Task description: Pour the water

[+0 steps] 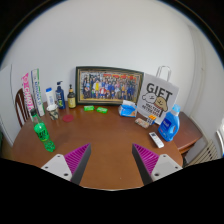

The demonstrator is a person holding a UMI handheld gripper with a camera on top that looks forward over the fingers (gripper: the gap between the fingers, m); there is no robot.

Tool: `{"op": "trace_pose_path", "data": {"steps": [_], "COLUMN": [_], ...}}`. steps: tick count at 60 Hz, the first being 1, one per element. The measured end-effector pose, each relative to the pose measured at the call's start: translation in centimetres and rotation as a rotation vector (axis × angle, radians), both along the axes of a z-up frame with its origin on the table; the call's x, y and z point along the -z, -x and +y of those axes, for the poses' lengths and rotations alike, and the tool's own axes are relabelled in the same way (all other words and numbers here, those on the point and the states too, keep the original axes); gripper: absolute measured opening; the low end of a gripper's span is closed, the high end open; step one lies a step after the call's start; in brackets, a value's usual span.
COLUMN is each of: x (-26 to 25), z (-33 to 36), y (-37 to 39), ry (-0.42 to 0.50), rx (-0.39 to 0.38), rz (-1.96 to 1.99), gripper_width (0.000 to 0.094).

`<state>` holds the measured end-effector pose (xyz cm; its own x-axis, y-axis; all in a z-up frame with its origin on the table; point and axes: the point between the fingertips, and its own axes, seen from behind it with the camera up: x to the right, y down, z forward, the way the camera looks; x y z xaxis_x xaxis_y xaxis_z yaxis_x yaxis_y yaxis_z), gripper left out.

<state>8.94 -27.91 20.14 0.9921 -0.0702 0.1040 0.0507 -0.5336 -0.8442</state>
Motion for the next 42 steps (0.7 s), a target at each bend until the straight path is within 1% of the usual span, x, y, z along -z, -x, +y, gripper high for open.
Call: {"op": "trace_pose_path", "data": {"steps": [10, 19, 32, 37, 42], "x": [1.6, 4.3, 7.0, 7.7, 8.7], "z": [-1.0, -2.2, -0.2, 2.2, 5.3], "y": [4.6, 12.2, 25.1, 28.5, 30.6], "ry": [0.028, 0.035, -0.019, -0.061, -0.098], "rx": [-0.018, -0.095, -0.211, -0.226, -0.215], "rz": [0.022, 0.064, 0.120, 0.119, 0.107], "gripper_width": [0.0851, 0.0854, 0.0856, 0.0856, 0.0853]}}
